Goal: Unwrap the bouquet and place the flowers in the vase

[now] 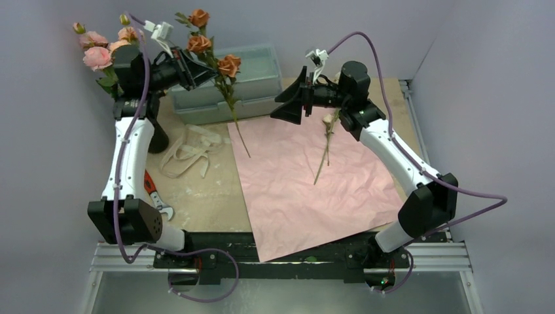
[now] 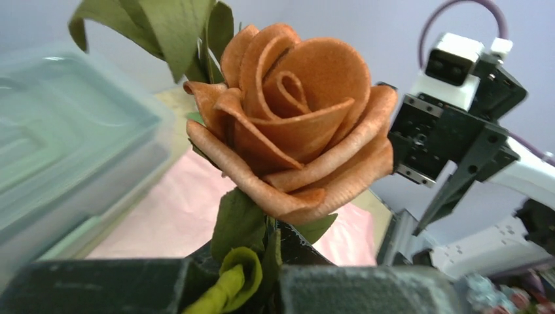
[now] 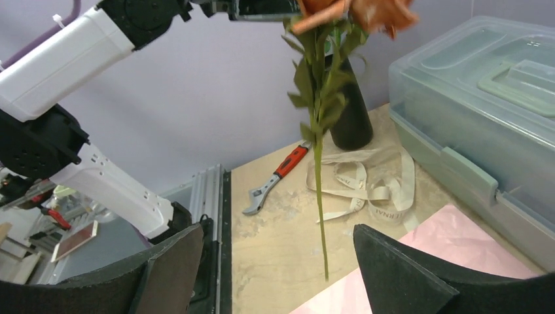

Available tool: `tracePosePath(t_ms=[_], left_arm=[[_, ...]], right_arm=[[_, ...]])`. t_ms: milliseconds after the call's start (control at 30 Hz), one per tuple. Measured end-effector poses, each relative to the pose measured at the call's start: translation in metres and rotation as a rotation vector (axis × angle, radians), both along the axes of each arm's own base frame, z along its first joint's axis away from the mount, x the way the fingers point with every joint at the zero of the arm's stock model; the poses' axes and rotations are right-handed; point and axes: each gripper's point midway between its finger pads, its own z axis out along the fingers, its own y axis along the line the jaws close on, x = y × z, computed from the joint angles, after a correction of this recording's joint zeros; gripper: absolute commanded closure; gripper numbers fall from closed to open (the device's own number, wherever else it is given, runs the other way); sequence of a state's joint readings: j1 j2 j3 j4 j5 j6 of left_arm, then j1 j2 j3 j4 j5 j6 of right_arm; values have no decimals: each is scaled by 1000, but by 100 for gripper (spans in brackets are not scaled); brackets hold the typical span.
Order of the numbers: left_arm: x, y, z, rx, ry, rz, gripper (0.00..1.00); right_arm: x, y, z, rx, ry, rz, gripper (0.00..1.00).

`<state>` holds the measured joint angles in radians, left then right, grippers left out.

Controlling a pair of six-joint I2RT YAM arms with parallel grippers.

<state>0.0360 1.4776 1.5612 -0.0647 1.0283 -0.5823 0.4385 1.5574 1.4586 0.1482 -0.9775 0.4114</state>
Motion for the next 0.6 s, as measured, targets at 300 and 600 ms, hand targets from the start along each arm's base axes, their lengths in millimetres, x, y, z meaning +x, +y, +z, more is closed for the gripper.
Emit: tracePosePath(t_ms=[300, 600], left_arm=[[0, 151, 48, 73, -73, 453, 100], [-10, 246, 115, 265, -253, 936, 100]], right_arm=[[-2, -6, -4, -41, -42, -19, 9], [-1, -13, -19, -76, -59, -29, 8]])
